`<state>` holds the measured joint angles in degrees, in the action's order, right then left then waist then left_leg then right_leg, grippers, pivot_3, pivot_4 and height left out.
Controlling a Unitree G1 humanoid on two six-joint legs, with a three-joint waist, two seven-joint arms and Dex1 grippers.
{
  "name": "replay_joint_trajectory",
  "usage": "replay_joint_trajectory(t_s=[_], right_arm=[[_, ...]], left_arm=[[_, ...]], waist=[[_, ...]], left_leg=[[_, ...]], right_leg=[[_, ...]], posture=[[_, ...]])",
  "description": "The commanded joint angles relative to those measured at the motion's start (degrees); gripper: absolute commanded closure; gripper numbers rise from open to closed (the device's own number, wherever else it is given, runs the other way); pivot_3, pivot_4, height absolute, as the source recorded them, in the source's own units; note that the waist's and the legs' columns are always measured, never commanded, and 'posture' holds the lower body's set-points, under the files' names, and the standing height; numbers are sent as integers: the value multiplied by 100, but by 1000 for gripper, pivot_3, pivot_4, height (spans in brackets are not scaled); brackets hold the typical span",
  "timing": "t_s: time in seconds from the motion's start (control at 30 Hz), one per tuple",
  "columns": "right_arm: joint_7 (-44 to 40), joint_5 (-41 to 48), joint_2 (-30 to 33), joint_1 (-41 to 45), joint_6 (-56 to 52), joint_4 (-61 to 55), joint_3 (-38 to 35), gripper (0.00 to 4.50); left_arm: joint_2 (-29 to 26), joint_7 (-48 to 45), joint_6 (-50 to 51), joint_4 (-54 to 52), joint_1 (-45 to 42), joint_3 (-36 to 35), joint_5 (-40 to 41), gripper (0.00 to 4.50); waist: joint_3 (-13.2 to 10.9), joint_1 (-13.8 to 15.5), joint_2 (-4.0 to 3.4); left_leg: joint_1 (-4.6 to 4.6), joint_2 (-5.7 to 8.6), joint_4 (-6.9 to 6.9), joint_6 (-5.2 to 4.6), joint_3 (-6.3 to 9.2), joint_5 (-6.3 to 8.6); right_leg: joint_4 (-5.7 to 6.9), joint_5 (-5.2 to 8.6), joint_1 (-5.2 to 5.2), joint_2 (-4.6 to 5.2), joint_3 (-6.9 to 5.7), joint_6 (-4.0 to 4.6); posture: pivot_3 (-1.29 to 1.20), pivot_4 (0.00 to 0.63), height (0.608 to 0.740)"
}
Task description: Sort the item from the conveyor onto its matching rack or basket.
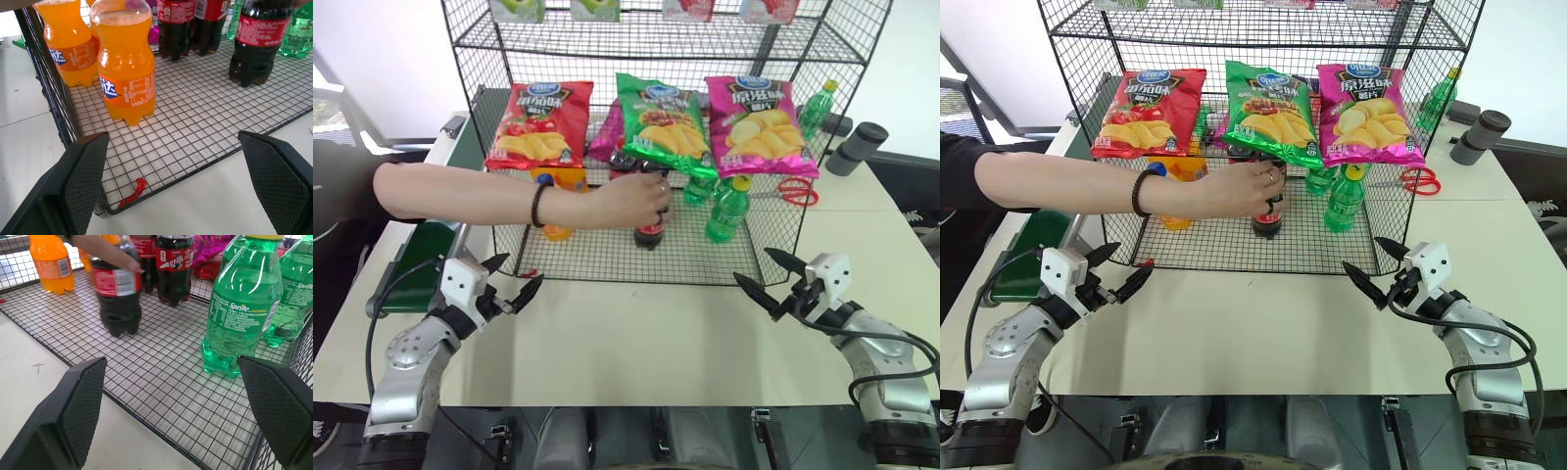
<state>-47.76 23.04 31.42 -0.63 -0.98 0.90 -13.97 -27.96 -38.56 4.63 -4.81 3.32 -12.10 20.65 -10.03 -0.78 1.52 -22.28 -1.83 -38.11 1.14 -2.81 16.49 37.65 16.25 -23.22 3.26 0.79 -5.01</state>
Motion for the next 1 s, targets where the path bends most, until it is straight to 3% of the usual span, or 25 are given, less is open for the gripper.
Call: replay_joint_trajectory(t_s=[0.03, 0.5, 1.0], right_arm=[[-28, 30, -15, 17, 97, -36, -35, 82], [41, 1, -98, -42, 128, -103, 24, 82], [42, -30, -137, 335, 89, 43, 246, 82]], left_arm=[[-3, 74, -14, -237, -14, -82, 31, 0], [-26, 74, 47, -290, 63, -80, 59, 0], [-14, 384, 498, -672, 276, -607, 490, 0]], waist=[[0, 0, 0], [0, 2, 0], [0, -19, 0]], left_leg=[[0, 0, 0, 0, 0, 0], [0, 0, 0, 0, 0, 0], [2, -1, 0, 0, 0, 0]], right_leg=[[0, 0, 0, 0, 0, 0], [0, 0, 0, 1, 0, 0], [2, 0, -1, 0, 1, 0]], posture=[[0, 150, 740], [0, 150, 740], [0, 150, 740]])
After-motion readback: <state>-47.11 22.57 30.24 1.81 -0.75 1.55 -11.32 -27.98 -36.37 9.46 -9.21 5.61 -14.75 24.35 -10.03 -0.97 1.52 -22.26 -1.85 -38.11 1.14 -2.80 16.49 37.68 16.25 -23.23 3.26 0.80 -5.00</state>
